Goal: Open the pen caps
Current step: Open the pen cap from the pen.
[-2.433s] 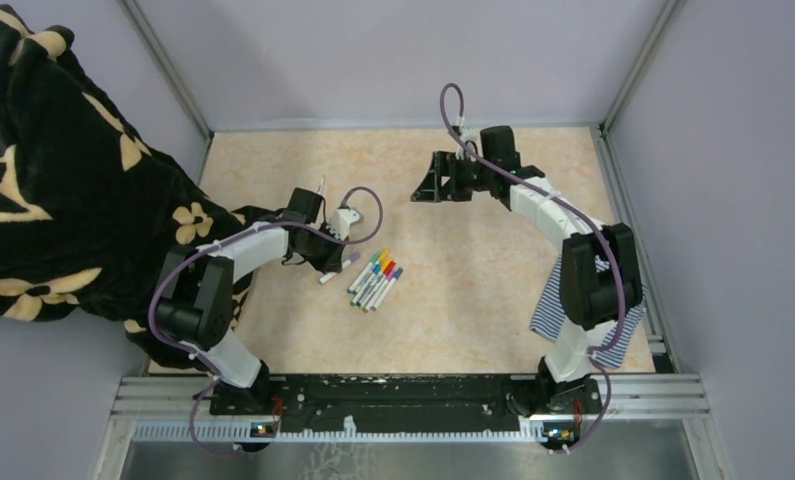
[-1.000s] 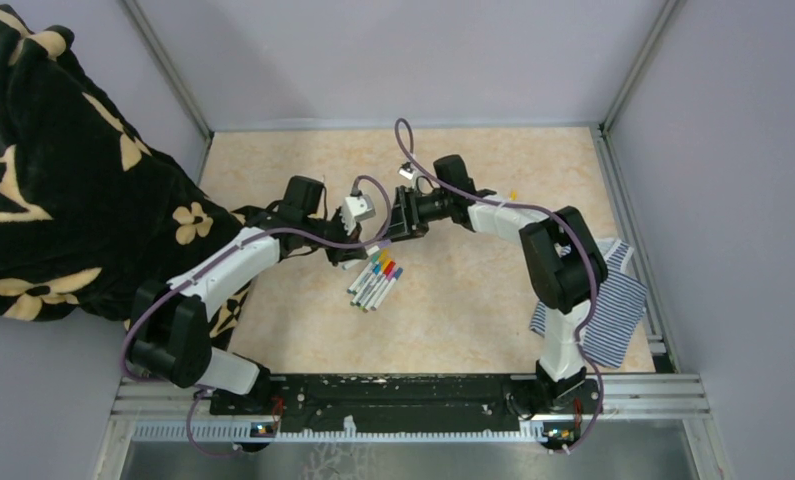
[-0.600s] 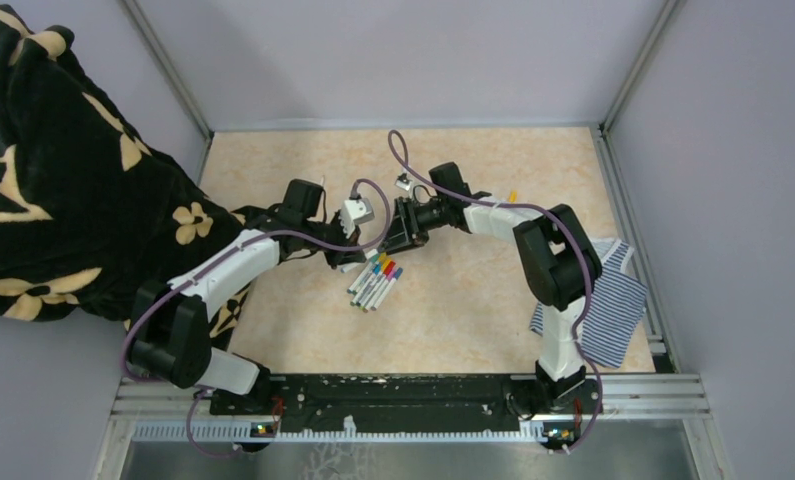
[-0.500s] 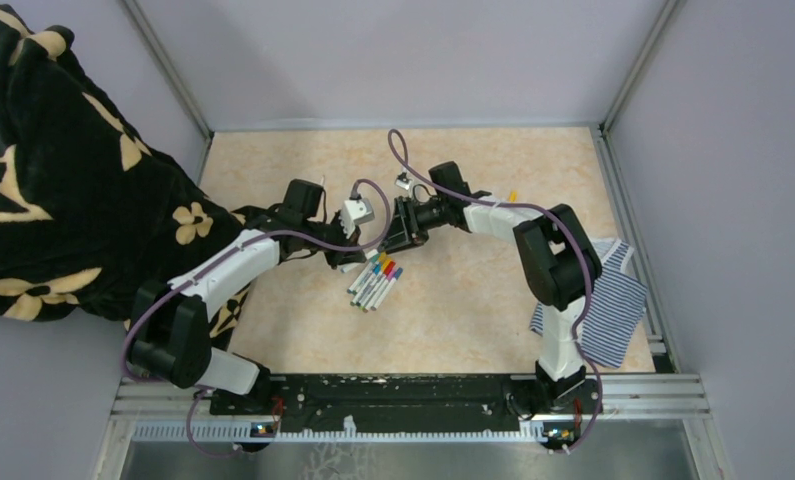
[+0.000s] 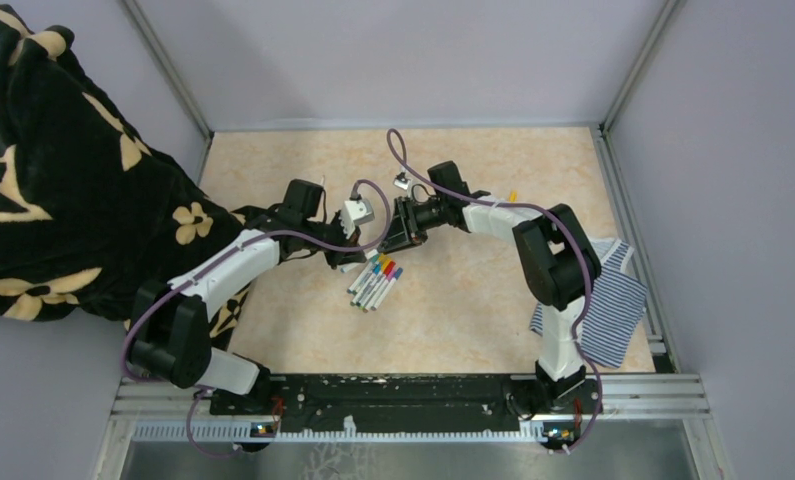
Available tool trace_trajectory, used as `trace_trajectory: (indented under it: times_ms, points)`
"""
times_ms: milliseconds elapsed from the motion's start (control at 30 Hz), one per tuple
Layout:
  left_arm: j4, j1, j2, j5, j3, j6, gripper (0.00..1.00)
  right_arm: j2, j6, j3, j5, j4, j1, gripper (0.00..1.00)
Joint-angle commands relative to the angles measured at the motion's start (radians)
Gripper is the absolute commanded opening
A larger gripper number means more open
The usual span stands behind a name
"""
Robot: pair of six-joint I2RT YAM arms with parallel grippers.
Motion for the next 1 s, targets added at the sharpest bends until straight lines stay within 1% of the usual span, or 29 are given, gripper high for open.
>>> trace_trajectory:
  times_ms: [0, 133, 267, 333, 367, 467, 667, 700, 767, 800, 833, 900, 967]
  points:
    - [-0.001, -0.004, -0.001, 0.027, -0.005, 0.022, 0.00, -0.007, -0.005, 0.044, -0.029, 0.047, 0.014, 0.32]
    - [-0.006, -0.004, 0.001, 0.033, -0.005, 0.028, 0.00, -0.006, -0.004, 0.046, -0.029, 0.052, 0.013, 0.32]
    - [-0.016, -0.005, 0.007, 0.039, -0.002, 0.034, 0.00, -0.005, 0.001, 0.045, -0.030, 0.058, 0.013, 0.36]
    - [-0.019, -0.005, 0.010, 0.041, -0.002, 0.036, 0.00, -0.007, 0.005, 0.045, -0.030, 0.066, 0.013, 0.36]
    - [-0.019, -0.004, 0.011, 0.043, -0.002, 0.036, 0.00, -0.008, 0.009, 0.044, -0.033, 0.069, 0.014, 0.35]
    - [-0.019, -0.007, 0.013, 0.042, -0.001, 0.037, 0.00, -0.009, 0.013, 0.043, -0.037, 0.073, 0.015, 0.26]
    - [-0.026, -0.009, 0.019, 0.040, 0.001, 0.039, 0.00, -0.011, 0.016, 0.041, -0.047, 0.082, 0.016, 0.00]
    - [-0.026, -0.010, 0.019, 0.039, 0.001, 0.039, 0.04, -0.011, 0.016, 0.041, -0.048, 0.082, 0.016, 0.00]
    - [-0.026, -0.010, 0.015, 0.036, 0.003, 0.038, 0.17, -0.013, 0.006, 0.044, -0.048, 0.077, 0.016, 0.00]
    - [-0.026, -0.009, 0.013, 0.035, 0.003, 0.038, 0.26, -0.014, 0.004, 0.045, -0.047, 0.074, 0.016, 0.00]
    - [-0.026, -0.009, 0.010, 0.034, 0.001, 0.040, 0.37, -0.016, 0.002, 0.045, -0.047, 0.071, 0.016, 0.00]
    - [-0.028, -0.010, 0.007, 0.037, -0.001, 0.043, 0.53, -0.022, -0.001, 0.050, -0.050, 0.069, 0.015, 0.00]
    - [-0.034, -0.009, 0.008, 0.041, -0.002, 0.051, 0.59, -0.027, -0.008, 0.053, -0.052, 0.063, 0.016, 0.00]
